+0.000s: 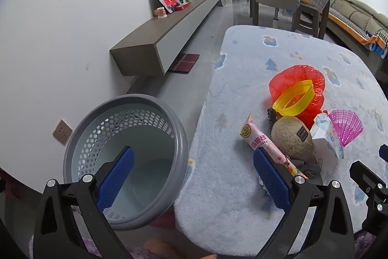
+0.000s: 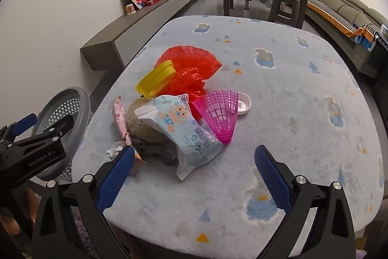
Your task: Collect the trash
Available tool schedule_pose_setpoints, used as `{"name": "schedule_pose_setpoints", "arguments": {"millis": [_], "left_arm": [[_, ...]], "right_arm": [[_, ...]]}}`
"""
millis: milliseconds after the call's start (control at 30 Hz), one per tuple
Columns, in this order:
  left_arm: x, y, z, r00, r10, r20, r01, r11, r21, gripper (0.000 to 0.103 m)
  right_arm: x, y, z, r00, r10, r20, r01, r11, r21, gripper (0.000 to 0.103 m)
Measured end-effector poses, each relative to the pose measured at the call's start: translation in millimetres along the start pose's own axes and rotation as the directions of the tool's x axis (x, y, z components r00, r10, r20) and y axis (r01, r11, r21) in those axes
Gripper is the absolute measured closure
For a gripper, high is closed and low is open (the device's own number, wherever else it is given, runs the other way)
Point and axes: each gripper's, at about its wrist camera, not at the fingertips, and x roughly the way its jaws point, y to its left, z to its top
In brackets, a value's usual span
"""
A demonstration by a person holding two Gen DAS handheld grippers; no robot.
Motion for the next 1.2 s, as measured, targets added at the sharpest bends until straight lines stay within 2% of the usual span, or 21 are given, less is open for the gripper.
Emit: {"name": "schedule_pose_setpoints", "arguments": {"millis": [567, 1200], "left_arm": [[-7.7, 2.3, 4.8, 1.000, 0.002, -0.008, -0.002, 1.000, 0.002, 0.006], [0.8, 2.9, 1.8, 1.000, 0.004, -0.003, -0.004, 1.000, 0.001, 0.006]], "right_arm": [[-1.2, -0.5, 1.0, 1.000, 0.003, -0.002, -0.003, 1.000, 0.004, 0.008], [-4.3, -0.9, 1.8, 1.000, 0.003, 0.006, -0.003, 1.000, 0.004, 0.008]]}}
